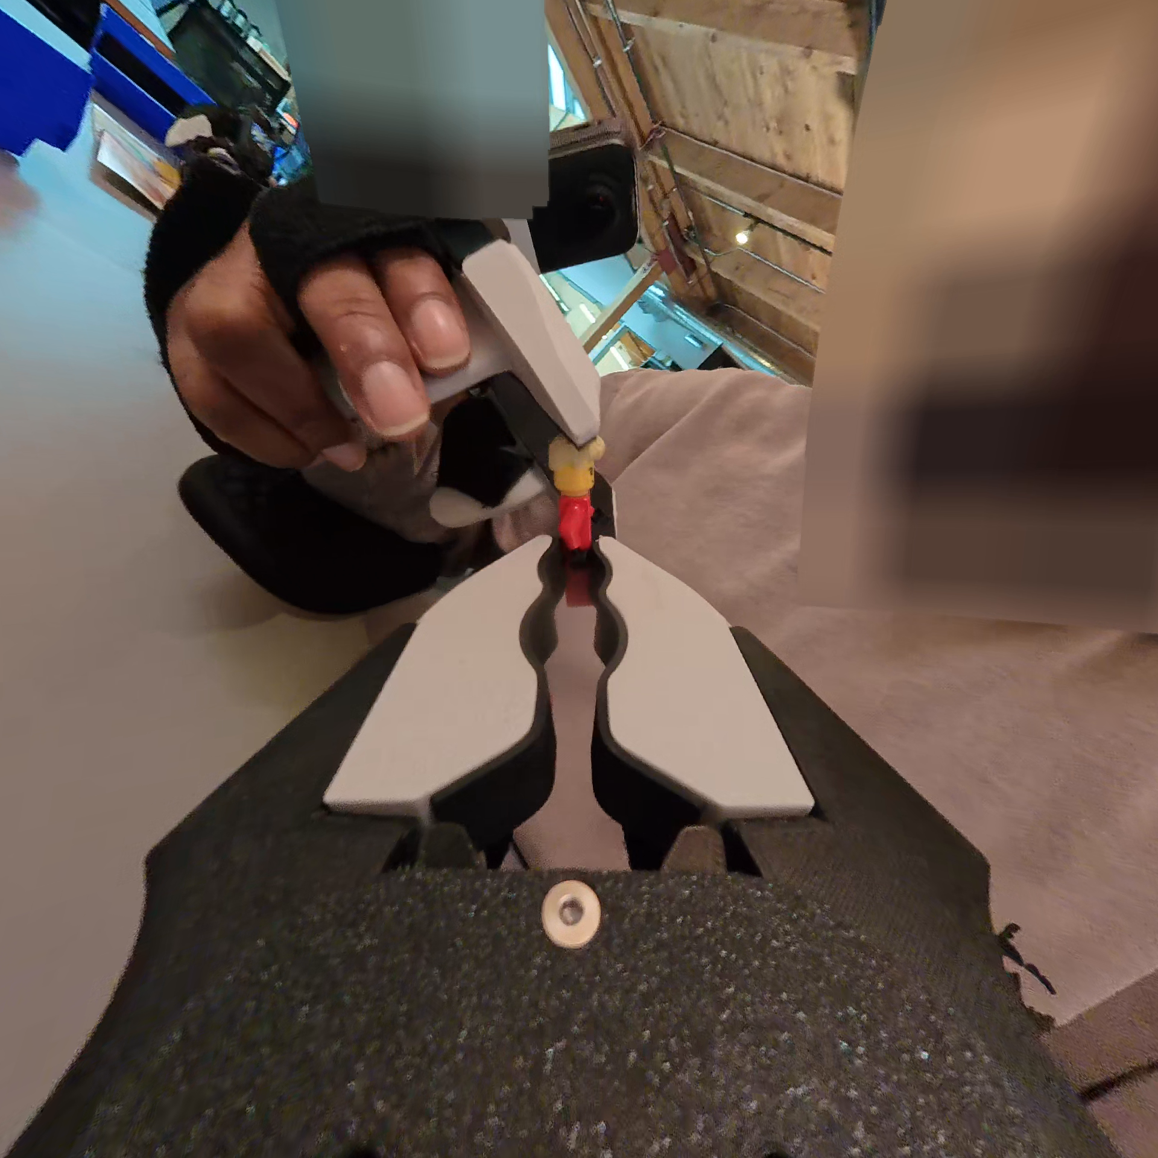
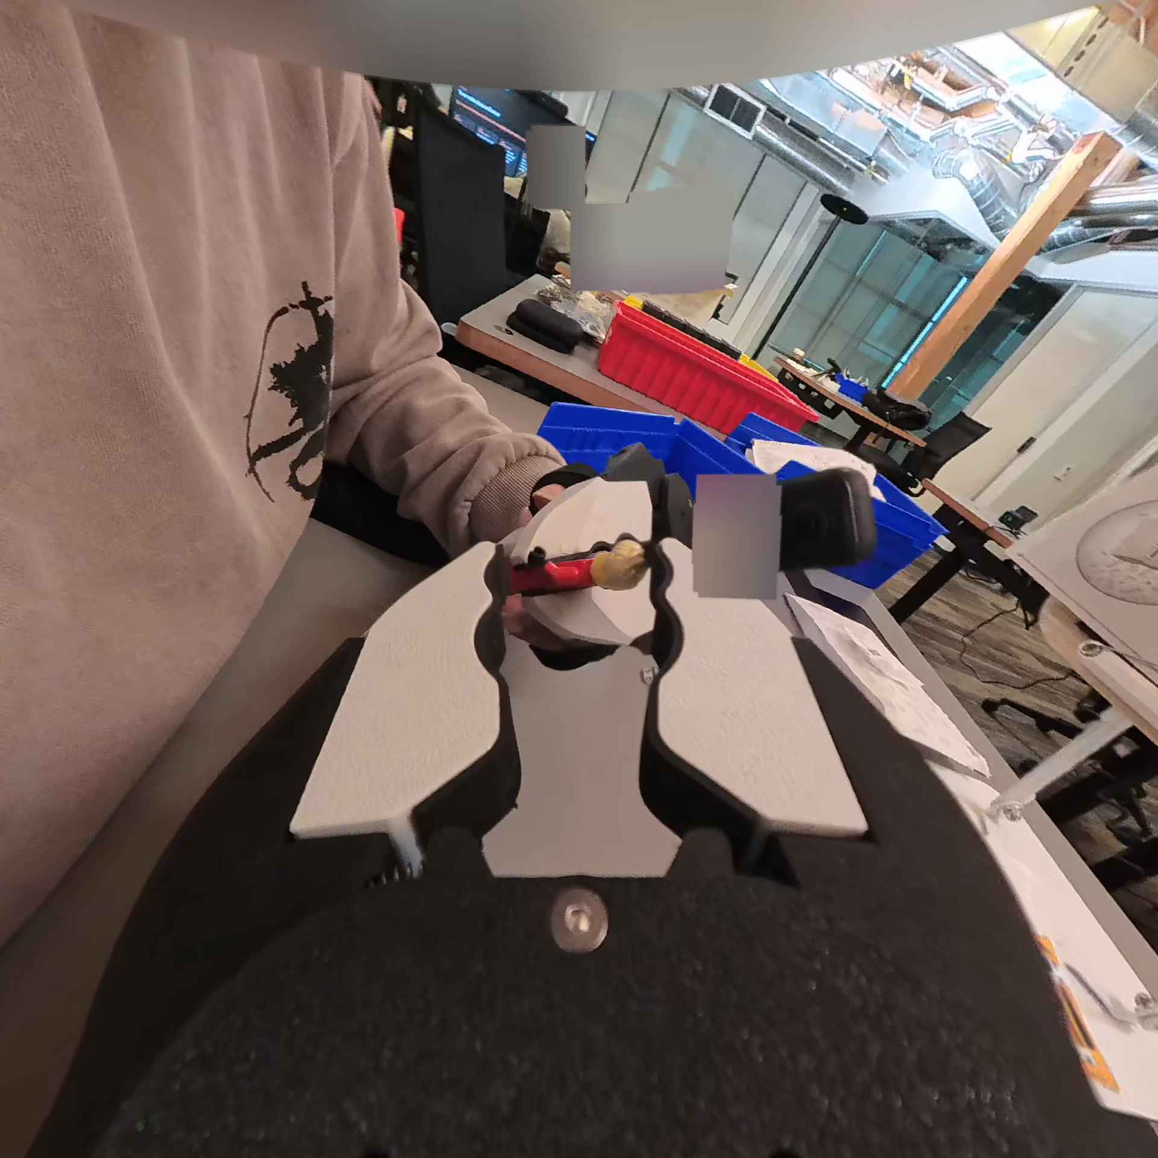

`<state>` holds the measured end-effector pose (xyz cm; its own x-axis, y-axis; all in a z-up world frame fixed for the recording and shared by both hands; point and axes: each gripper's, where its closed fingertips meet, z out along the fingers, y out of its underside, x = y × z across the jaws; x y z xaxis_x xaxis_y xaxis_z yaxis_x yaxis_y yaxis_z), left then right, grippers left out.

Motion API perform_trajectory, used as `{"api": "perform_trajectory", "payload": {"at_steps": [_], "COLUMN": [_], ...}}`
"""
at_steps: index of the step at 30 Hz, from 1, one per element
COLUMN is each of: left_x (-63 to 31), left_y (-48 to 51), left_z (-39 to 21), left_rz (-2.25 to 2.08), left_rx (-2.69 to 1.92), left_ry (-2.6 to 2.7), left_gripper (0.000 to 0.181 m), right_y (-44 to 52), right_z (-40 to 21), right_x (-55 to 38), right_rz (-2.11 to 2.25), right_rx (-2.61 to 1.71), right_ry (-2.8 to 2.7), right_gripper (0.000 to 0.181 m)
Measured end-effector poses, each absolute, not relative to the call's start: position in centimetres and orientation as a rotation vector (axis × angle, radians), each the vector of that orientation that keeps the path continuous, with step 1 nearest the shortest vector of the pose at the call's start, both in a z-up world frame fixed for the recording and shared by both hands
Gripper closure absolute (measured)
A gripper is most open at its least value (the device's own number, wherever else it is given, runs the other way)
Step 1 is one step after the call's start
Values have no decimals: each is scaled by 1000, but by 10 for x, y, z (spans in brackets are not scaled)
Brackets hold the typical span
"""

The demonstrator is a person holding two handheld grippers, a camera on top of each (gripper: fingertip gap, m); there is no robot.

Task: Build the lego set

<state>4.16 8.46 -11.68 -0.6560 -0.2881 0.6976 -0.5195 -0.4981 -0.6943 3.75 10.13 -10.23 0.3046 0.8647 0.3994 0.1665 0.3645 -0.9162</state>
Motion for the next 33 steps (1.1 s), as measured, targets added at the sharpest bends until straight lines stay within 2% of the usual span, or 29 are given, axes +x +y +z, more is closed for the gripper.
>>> {"api": "perform_trajectory", "payload": {"at_steps": [7, 15, 33], "left_x": [47, 57, 53], "left_y": [95, 113, 107], "left_z": [-123, -137, -120], "left_rz": [2287, 2251, 2295], "left_rx": [1346, 1569, 1453], "left_ry": [-1550, -1633, -1463], "left_gripper": [174, 174, 175], "right_y": [112, 127, 127], "right_z": [-98, -120, -113], "right_x": [46, 47, 43], "right_rz": [578, 436, 345], "right_rx": [-1150, -1261, -1173], "right_ry": [-1137, -1180, -1158], "right_gripper": [134, 134, 137]}}
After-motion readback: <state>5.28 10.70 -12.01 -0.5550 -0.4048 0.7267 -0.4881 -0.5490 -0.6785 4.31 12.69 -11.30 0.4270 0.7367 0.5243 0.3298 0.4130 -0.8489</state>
